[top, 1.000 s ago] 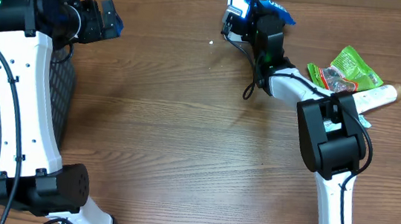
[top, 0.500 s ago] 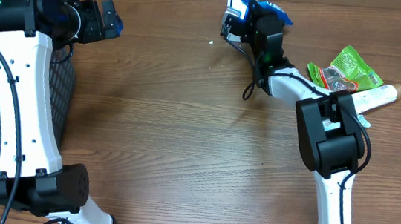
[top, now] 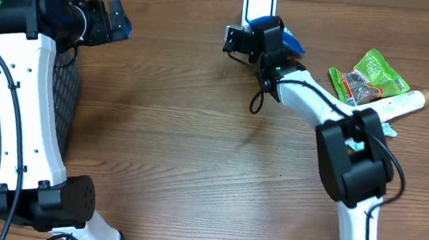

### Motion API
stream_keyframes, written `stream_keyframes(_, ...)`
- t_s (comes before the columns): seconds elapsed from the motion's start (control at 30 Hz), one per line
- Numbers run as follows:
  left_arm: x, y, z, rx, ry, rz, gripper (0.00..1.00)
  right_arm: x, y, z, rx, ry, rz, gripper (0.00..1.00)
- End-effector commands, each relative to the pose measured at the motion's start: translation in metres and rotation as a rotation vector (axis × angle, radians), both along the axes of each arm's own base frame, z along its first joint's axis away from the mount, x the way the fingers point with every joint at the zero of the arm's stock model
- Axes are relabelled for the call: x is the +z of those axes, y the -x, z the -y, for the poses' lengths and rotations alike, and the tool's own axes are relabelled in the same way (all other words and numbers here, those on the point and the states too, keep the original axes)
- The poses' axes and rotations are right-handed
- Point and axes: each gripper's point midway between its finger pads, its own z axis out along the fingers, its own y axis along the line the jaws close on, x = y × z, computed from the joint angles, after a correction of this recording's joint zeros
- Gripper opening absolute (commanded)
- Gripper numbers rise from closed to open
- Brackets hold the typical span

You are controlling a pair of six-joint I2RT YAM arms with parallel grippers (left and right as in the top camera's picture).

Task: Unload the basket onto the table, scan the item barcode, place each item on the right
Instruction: 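Carry the blue packet right and drop it onto the item pile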

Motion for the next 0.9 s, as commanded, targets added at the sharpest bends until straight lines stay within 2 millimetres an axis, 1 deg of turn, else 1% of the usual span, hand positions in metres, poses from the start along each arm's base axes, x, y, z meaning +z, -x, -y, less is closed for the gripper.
stream_keyframes(0.0, 0.000, -0.001, 0.002, -0.011, -0.009, 0.001, 1.00, 0.089, 0.027, -0.015, -0.019, -0.116, 0.057, 0.04)
stream_keyframes(0.03, 0.000, -0.001, 0.002, -0.011, -0.009, 0.001, 0.99, 0.090, 0.044, -0.020, -0.014, -0.142, -0.005, 0.04)
stream_keyframes(0.07, 0.000, -0.001, 0.002, -0.011, -0.009, 0.001, 1.00, 0.090, 0.054, -0.024, -0.008, -0.164, -0.042, 0.04)
stream_keyframes(0.17, 0.000, -0.001, 0.002, -0.011, -0.009, 0.001, 1.00, 0.094, 0.113, -0.053, 0.060, -0.392, -0.300, 0.04)
stream_keyframes(0.23, 0.000, -0.001, 0.002, -0.011, -0.009, 0.001, 0.99, 0.109, 0.154, -0.070, 0.140, -0.544, -0.467, 0.04)
stream_keyframes(0.27, 0.000, -0.001, 0.002, -0.011, -0.009, 0.001, 1.00, 0.121, 0.171, -0.073, 0.148, -0.637, -0.544, 0.04)
stream_keyframes(0.3, 0.000, -0.001, 0.002, -0.011, -0.009, 0.001, 1.00, 0.130, 0.179, -0.071, 0.125, -0.698, -0.583, 0.04)
stream_keyframes(0.33, 0.000, -0.001, 0.002, -0.011, -0.009, 0.001, 1.00, 0.141, 0.186, -0.064, 0.041, -0.808, -0.638, 0.04)
stream_keyframes(0.37, 0.000, -0.001, 0.002, -0.011, -0.009, 0.001, 1.00, 0.155, 0.191, -0.050, -0.073, -0.934, -0.687, 0.04)
stream_keyframes(0.4, 0.000, -0.001, 0.002, -0.011, -0.009, 0.001, 1.00, 0.167, 0.193, -0.024, -0.216, -1.054, -0.729, 0.04)
stream_keyframes(0.43, 0.000, -0.001, 0.002, -0.011, -0.009, 0.001, 1.00, 0.169, 0.192, -0.011, -0.276, -1.088, -0.734, 0.04)
stream_keyframes(0.47, 0.000, -0.001, 0.002, -0.011, -0.009, 0.001, 1.00, 0.169, 0.188, 0.015, -0.390, -1.141, -0.732, 0.04)
stream_keyframes(0.5, 0.000, -0.001, 0.002, -0.010, -0.009, 0.001, 1.00, 0.163, 0.178, 0.051, -0.578, -1.209, -0.706, 0.04)
stream_keyframes(0.53, 0.000, -0.001, 0.001, -0.009, -0.009, 0.001, 1.00, 0.157, 0.172, 0.076, -0.693, -1.246, -0.681, 0.04)
stream_keyframes(0.57, 0.000, -0.001, 0.001, -0.010, -0.009, 0.001, 1.00, 0.148, 0.164, 0.108, -0.838, -1.292, -0.644, 0.04)
stream_keyframes(0.63, 0.000, -0.001, 0.001, -0.010, -0.009, 0.001, 1.00, 0.120, 0.155, 0.181, -1.110, -1.364, -0.572, 0.04)
stream_keyframes(0.67, 0.000, -0.001, 0.001, -0.010, -0.009, 0.001, 1.00, 0.104, 0.155, 0.208, -1.200, -1.379, -0.556, 0.04)
stream_keyframes(0.7, 0.000, -0.001, 0.002, -0.011, -0.009, 0.001, 0.99, 0.083, 0.158, 0.237, -1.314, -1.409, -0.548, 0.04)
stream_keyframes(0.77, 0.000, -0.001, 0.002, -0.011, -0.009, 0.001, 1.00, 0.059, 0.159, 0.266, -1.404, -1.425, -0.533, 0.04)
stream_keyframes(0.87, 0.000, -0.001, 0.002, -0.011, -0.009, 0.001, 1.00, 0.028, 0.154, 0.306, -1.495, -1.478, -0.475, 0.04)
